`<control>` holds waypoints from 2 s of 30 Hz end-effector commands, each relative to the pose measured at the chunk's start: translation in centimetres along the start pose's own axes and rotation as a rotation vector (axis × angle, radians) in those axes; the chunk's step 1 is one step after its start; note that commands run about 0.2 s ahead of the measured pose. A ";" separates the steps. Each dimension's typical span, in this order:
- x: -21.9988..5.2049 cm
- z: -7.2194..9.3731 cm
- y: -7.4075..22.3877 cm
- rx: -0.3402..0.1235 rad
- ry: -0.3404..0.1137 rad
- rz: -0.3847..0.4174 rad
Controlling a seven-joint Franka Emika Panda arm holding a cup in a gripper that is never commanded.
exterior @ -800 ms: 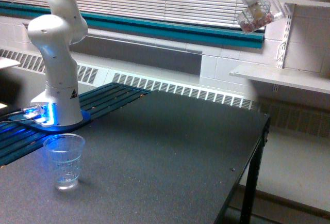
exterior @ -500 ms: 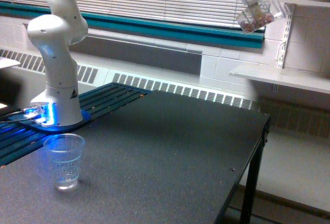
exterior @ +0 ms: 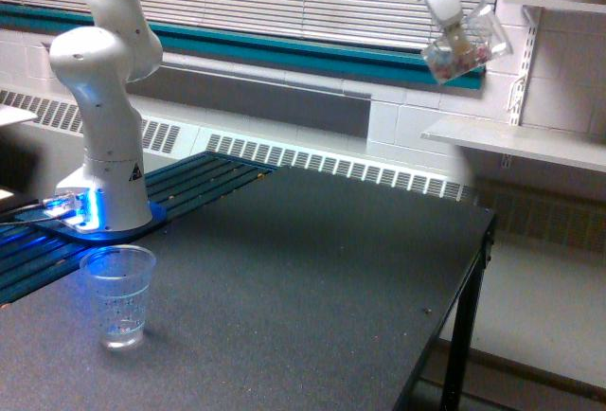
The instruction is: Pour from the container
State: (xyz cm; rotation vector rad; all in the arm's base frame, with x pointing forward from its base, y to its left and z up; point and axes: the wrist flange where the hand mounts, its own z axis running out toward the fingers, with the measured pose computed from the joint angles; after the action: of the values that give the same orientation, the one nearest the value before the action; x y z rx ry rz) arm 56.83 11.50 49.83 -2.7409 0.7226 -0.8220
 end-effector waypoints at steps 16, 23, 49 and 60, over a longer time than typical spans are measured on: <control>-0.7 2.1 11.2 -0.196 0.063 0.210; -2.1 2.6 14.7 -0.261 0.068 0.243; -7.7 4.6 28.5 -0.475 -0.018 0.513; -10.0 4.9 33.1 -0.573 -0.039 0.629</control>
State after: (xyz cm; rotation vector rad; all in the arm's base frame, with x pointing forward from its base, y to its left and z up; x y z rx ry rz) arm 40.43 -10.70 31.43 -2.7118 1.7787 -0.4752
